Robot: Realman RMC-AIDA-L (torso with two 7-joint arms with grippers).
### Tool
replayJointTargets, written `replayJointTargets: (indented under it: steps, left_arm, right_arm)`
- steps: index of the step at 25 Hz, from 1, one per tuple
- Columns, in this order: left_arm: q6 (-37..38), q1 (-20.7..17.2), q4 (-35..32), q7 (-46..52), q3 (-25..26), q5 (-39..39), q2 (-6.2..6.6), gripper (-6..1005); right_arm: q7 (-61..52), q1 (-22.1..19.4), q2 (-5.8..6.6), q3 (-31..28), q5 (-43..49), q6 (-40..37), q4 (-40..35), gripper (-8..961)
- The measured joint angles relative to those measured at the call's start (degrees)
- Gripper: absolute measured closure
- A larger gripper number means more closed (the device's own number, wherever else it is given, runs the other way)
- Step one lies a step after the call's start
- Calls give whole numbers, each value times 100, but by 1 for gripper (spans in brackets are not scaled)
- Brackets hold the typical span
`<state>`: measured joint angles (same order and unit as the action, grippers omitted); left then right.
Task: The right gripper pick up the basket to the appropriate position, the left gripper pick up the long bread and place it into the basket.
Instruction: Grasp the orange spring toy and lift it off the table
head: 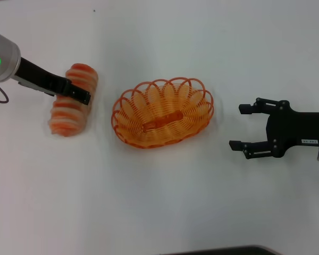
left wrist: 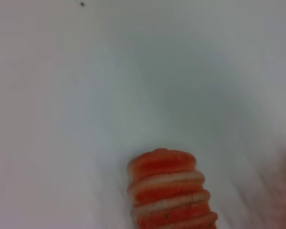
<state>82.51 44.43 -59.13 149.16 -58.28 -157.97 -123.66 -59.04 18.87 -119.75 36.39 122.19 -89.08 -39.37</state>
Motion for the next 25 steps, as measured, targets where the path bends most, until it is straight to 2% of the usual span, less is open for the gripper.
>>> replayJointTargets:
  steps: [7,25]
  left_arm:
    - [-128,86,96,467,-20,-228,-11,140]
    - [-346,150,542,522,-339,-269,-32,145]
  right_arm:
    - [-106,27,-4,83,0,6,0,9]
    - [-107,57,-5,183,-3,11,3,8]
